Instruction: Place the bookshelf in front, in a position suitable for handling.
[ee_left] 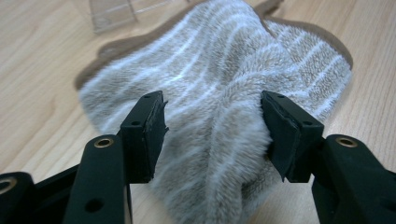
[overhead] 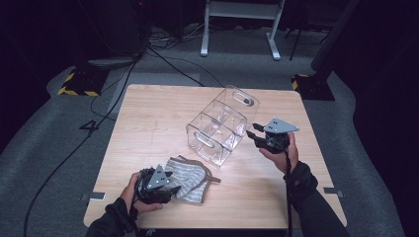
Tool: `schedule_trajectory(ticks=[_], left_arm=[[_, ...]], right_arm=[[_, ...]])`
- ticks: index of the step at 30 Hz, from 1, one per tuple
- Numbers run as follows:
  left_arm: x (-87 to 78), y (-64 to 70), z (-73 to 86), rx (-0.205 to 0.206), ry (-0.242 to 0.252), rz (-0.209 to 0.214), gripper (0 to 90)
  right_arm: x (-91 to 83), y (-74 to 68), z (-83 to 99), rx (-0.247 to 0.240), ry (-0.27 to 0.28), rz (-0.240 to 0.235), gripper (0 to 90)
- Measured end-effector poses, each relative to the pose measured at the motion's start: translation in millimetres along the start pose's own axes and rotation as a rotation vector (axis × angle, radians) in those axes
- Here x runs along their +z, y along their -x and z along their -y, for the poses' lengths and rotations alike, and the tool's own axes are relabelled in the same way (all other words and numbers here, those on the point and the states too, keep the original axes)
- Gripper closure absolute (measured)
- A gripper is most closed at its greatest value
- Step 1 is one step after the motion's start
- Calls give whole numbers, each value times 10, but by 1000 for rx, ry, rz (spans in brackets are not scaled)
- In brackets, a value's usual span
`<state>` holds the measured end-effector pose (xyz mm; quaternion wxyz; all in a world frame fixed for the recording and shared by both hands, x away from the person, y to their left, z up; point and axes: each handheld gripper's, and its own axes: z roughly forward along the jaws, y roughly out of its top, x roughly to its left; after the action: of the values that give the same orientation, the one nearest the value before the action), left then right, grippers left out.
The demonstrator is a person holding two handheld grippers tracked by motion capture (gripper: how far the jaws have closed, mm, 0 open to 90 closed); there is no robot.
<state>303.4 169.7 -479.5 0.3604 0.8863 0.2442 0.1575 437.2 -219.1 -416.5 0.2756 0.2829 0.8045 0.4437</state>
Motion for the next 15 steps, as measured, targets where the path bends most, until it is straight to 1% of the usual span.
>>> schedule_trajectory(ticks=[1, 2, 3, 4, 5, 6, 7, 8, 9, 11, 12, 13, 15], left_arm=[[24, 18, -5, -2, -6, 5, 424], [42, 24, -8, 3, -8, 5, 419], [58, 30, -12, 8, -13, 5, 419], [73, 32, -9, 1, -14, 7, 415], [82, 28, -1, -6, -16, 12, 413], [89, 23, 7, -9, -14, 15, 413], [92, 20, 17, -18, -13, 20, 414], [92, 14, 21, -18, -14, 22, 414], [92, 10, 24, -20, -14, 24, 414], [93, 10, 25, -20, -14, 27, 414], [93, 10, 27, -22, -15, 28, 415], [92, 8, 32, -23, -15, 30, 415], [93, 4, 38, -29, -12, 31, 416]], right_arm=[[28, 16, -4, -4, -2, 10, 597], [76, 51, -13, 24, 8, -17, 605], [76, 51, -13, 24, 8, -17, 605], [102, 56, -24, 24, 6, -14, 609], [142, 50, -45, 6, -7, -2, 607], [172, 52, -63, 0, -14, 2, 608], [196, 55, -76, 5, -17, -3, 616], [225, 63, -86, 6, -15, 0, 632], [274, 86, -98, 9, -26, 10, 655], [295, 97, -100, 14, -26, 12, 661], [329, 112, -102, 21, -29, 13, 686], [380, 125, -101, 18, -40, 13, 705], [424, 135, -99, 19, -50, 19, 731]])
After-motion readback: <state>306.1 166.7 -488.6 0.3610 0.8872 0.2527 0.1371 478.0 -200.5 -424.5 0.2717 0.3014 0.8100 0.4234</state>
